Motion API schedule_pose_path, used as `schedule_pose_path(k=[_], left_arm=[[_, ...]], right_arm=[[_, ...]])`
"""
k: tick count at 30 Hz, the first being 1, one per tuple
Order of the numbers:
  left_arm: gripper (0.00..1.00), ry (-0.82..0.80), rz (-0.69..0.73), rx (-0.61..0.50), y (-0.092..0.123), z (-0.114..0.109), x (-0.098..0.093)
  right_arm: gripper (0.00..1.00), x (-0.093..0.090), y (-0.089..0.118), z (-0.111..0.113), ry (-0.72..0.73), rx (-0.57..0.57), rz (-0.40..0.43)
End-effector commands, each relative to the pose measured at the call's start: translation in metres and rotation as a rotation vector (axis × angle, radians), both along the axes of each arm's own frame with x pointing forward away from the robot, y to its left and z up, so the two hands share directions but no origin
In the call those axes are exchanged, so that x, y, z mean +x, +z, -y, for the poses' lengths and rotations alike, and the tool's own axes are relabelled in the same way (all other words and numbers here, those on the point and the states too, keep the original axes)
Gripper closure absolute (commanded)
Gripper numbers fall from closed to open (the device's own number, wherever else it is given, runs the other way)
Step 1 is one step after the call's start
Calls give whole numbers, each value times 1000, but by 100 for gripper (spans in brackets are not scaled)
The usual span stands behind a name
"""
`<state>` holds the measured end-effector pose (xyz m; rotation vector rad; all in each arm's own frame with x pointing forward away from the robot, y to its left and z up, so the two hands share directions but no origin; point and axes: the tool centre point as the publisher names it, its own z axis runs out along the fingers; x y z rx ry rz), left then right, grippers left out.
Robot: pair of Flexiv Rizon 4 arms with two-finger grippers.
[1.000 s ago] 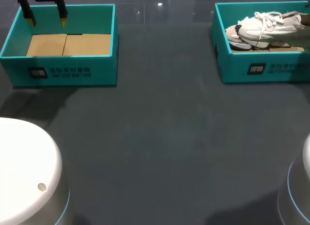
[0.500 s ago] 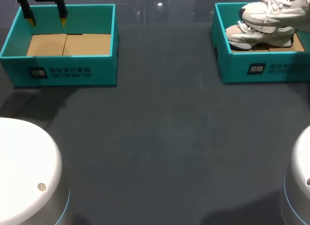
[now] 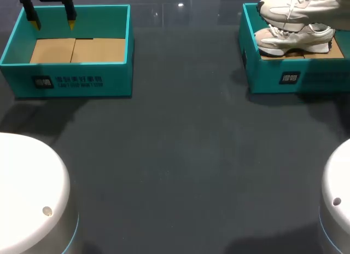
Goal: Take the shoe out of the shoebox, open the shoe tongue, remove and reinsert the insole, then place the shoe into the shoebox
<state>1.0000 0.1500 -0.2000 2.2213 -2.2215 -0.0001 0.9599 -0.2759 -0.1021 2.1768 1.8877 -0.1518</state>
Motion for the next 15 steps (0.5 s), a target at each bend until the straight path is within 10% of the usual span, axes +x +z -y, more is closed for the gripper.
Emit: schedule_pose_path(k=[1, 15], left_arm=[[0, 0, 0, 0, 0, 0, 0], [0, 0, 0, 0, 0, 0, 0]], right_arm=[[100, -47, 14, -31, 7, -24, 54], [100, -112, 0, -116, -19, -3, 31]])
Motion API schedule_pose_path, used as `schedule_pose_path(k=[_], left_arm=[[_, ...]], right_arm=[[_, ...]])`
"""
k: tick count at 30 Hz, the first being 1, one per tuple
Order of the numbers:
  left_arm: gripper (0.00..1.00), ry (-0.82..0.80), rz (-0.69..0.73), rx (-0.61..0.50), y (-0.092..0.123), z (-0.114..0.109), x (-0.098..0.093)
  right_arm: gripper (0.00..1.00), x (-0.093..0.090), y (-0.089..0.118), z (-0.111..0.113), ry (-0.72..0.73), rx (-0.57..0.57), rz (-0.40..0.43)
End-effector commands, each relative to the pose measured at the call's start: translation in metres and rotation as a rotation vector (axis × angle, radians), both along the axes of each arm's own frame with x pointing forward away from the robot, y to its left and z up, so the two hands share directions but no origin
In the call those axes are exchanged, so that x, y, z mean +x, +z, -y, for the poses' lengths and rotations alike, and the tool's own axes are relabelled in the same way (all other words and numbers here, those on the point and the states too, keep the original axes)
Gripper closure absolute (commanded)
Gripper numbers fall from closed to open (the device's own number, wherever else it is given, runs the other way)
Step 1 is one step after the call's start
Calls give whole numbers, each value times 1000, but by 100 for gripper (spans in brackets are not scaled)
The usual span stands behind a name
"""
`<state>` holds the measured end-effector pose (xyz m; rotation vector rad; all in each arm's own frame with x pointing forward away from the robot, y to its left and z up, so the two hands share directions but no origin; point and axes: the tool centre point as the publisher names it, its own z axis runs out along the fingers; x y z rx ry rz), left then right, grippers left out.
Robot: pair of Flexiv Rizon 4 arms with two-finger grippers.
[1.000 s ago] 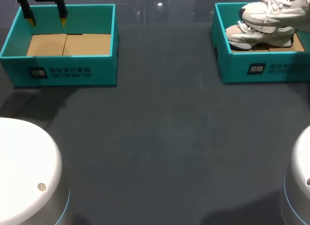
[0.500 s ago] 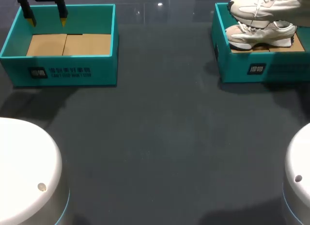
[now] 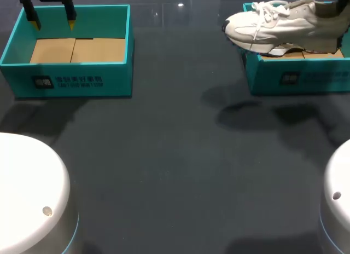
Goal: Take the shoe out of the shoebox, open the shoe tongue, remove and reinsert the insole, then place the shoe into the shoebox
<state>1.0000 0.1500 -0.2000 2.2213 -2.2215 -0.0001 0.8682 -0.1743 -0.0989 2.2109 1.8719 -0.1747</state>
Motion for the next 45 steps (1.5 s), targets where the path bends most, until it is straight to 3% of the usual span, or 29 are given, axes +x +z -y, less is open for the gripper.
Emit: schedule_pose_path(k=[1, 3, 18, 25, 33, 45], left_arm=[[0, 0, 0, 0, 0, 0, 0], [0, 0, 0, 0, 0, 0, 0], [0, 0, 0, 0, 0, 0, 0], [0, 0, 0, 0, 0, 0, 0], [0, 0, 0, 0, 0, 0, 0], [0, 0, 0, 0, 0, 0, 0]], right_arm=[[100, -23, -5, -19, 6, -4, 47], [100, -29, -8, -30, 1, 8, 33], [100, -29, -8, -30, 1, 8, 33], [100, -69, -39, -69, 37, -4, 20], [100, -114, -78, -94, 20, 28, -28], [100, -114, -78, -94, 20, 28, -28]])
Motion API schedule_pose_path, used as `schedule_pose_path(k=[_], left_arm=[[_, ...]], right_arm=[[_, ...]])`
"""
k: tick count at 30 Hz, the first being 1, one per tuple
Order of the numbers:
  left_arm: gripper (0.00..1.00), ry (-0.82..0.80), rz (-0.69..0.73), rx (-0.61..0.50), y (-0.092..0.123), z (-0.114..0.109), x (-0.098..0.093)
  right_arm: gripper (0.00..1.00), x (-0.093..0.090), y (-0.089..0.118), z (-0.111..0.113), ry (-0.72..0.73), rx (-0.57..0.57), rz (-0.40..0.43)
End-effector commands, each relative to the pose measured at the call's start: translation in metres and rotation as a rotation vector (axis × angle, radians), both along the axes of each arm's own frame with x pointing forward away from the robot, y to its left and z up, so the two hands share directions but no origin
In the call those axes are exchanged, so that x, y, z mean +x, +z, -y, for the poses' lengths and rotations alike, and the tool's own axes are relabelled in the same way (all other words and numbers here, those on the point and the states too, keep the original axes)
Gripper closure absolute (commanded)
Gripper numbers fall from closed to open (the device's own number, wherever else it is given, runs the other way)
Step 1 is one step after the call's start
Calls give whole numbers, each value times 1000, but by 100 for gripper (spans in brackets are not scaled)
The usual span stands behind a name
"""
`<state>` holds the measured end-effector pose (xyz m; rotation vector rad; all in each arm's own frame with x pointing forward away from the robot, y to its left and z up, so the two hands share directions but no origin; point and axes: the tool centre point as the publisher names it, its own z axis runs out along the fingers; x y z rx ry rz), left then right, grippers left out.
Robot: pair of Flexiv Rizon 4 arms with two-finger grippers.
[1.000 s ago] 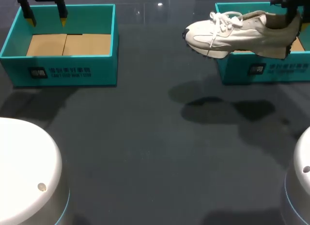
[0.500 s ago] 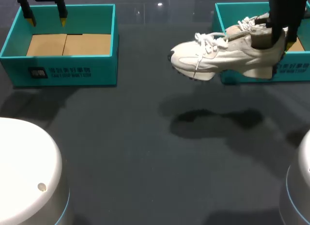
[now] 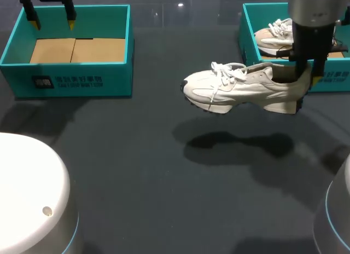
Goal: Take the shoe out of the shoebox, open the shoe tongue, remove and reinsert the insole, then place the shoe into the shoebox
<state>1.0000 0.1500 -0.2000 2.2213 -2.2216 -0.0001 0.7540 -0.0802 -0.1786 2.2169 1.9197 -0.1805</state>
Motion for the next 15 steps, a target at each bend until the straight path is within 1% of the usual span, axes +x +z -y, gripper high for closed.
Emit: schedule_pose_path(k=[1, 4, 5, 8, 11, 14, 15], left_arm=[[0, 0, 0, 0, 0, 0, 0], [0, 0, 0, 0, 0, 0, 0], [0, 0, 0, 0, 0, 0, 0], [0, 0, 0, 0, 0, 0, 0], [0, 0, 0, 0, 0, 0, 0], [0, 0, 0, 0, 0, 0, 0], [0, 0, 0, 0, 0, 0, 0]], right_arm=[[100, 0, 1, 0, 1, 3, -1], [100, 0, 1, 0, 1, 3, -1], [100, -2, -1, -10, 28, -6, 6], [100, -11, -21, -43, 104, -31, 17], [100, -21, -43, -67, 134, -41, 2], [100, -31, -62, -86, 150, -30, 4], [100, -36, -71, -95, 153, -10, 1]])
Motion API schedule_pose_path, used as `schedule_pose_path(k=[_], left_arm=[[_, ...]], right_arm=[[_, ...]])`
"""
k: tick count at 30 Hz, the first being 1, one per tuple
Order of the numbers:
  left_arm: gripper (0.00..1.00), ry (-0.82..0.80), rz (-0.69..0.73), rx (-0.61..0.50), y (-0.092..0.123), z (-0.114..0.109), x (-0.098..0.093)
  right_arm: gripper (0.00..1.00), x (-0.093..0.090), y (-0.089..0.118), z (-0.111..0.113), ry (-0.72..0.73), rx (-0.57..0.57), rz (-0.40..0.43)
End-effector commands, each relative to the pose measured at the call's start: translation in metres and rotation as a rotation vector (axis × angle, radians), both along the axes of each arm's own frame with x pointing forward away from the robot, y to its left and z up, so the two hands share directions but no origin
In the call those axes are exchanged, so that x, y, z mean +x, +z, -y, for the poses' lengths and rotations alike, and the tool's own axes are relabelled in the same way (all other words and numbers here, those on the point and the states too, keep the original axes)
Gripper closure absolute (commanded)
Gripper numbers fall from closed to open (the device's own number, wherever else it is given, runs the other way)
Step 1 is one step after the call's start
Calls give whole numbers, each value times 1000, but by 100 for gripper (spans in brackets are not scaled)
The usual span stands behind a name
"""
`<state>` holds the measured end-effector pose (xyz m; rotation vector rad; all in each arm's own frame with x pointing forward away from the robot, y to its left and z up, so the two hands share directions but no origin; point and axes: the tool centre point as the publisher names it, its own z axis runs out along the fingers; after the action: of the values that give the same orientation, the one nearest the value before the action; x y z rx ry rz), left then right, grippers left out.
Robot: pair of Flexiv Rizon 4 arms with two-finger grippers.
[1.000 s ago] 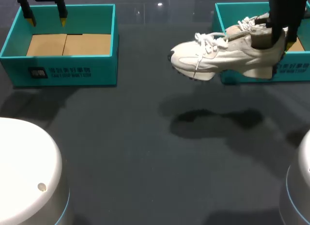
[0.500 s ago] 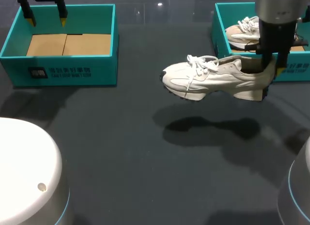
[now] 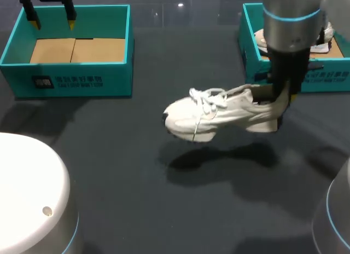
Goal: Take the shoe out of the shoebox, open the shoe tongue, remove and reinsert the insole, then place the shoe into the shoebox
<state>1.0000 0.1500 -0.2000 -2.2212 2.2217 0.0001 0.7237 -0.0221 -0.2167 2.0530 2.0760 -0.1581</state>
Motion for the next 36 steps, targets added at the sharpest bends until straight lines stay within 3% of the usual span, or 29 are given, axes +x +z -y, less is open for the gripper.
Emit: schedule_pose_path(k=[1, 2, 16, 26, 36], left_arm=[[0, 0, 0, 0, 0, 0, 0], [0, 0, 0, 0, 0, 0, 0], [0, 0, 0, 0, 0, 0, 0], [0, 0, 0, 0, 0, 0, 0], [0, 0, 0, 0, 0, 0, 0]], right_arm=[[100, -8, -40, -43, 3, 16, -2], [100, -11, -48, -51, -15, 11, -12], [100, -11, -48, -51, -15, 11, -12], [100, -26, -98, -76, -80, -27, -14], [100, -25, -123, -86, -114, -44, -39]])
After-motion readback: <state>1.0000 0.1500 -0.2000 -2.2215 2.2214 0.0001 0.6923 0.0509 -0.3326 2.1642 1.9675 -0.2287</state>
